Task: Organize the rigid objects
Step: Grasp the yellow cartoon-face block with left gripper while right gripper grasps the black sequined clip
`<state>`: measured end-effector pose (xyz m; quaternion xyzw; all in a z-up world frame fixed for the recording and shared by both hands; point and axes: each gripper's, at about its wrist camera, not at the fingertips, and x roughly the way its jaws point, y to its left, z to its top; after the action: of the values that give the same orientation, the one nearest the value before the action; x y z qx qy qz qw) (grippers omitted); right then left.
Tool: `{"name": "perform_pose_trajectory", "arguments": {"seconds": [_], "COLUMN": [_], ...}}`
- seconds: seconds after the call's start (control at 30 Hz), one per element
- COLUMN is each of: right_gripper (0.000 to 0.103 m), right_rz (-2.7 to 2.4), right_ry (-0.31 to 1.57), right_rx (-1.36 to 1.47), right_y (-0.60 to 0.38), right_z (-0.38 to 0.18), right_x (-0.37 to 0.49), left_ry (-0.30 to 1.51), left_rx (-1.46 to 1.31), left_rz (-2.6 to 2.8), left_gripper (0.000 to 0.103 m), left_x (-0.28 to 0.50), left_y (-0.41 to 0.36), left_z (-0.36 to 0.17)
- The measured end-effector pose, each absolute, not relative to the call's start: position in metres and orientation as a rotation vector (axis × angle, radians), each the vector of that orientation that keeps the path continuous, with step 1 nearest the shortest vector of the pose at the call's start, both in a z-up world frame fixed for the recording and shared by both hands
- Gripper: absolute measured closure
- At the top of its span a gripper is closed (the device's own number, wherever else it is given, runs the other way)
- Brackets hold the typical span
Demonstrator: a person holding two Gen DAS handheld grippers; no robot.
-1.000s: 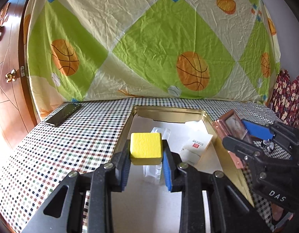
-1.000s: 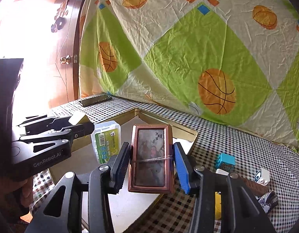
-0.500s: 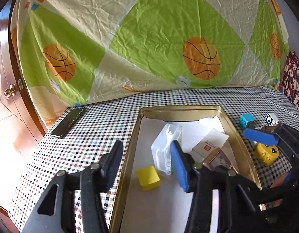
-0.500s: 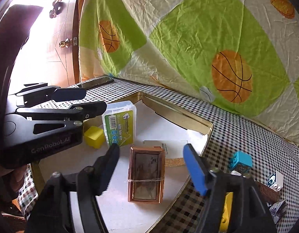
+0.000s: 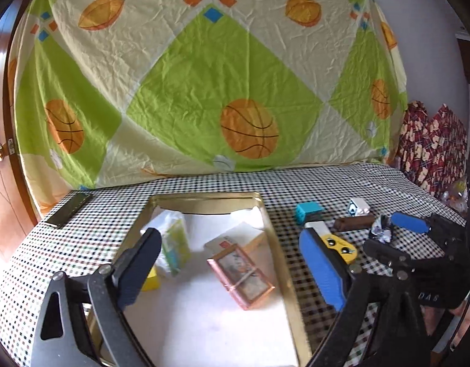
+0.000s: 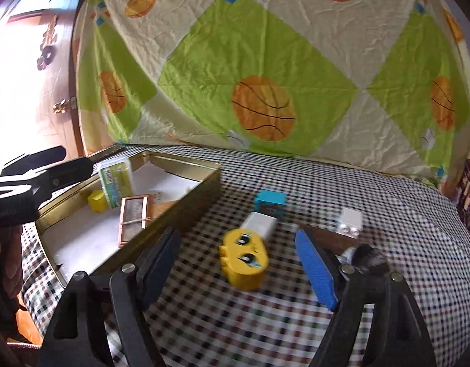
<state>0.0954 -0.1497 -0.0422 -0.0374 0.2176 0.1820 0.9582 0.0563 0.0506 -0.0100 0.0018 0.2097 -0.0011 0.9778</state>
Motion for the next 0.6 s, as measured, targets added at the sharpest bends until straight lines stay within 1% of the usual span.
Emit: {"name": "perform_pose_trajectory", "arguments": {"seconds": [0.13,0.37,0.6], "right_gripper": [0.02,0.02,0.02], "right_rz": [0.255,0.152,0.143], "right_ry": [0.438,0.493,0.618], "right_rx": [-0.035,0.023,0.04], "right_y": [-0.193,-0.236,-0.245], "right_z": [-0.042,-0.044,-0.056], "right_x": [0.096,0.109,0.142], "left_ry": [0.461,0.572,0.7], "left_rx": [0.016,0.031,0.015], "left_rz": [-0.076,-0.169,-0.157], "left_gripper": [0.01,0.01,0.01], "left_x": [0.066,0.094,0.135], "left_y": [0.01,-0.053,-0.07], "left_z": [-0.019,-0.039,-0.061]}}
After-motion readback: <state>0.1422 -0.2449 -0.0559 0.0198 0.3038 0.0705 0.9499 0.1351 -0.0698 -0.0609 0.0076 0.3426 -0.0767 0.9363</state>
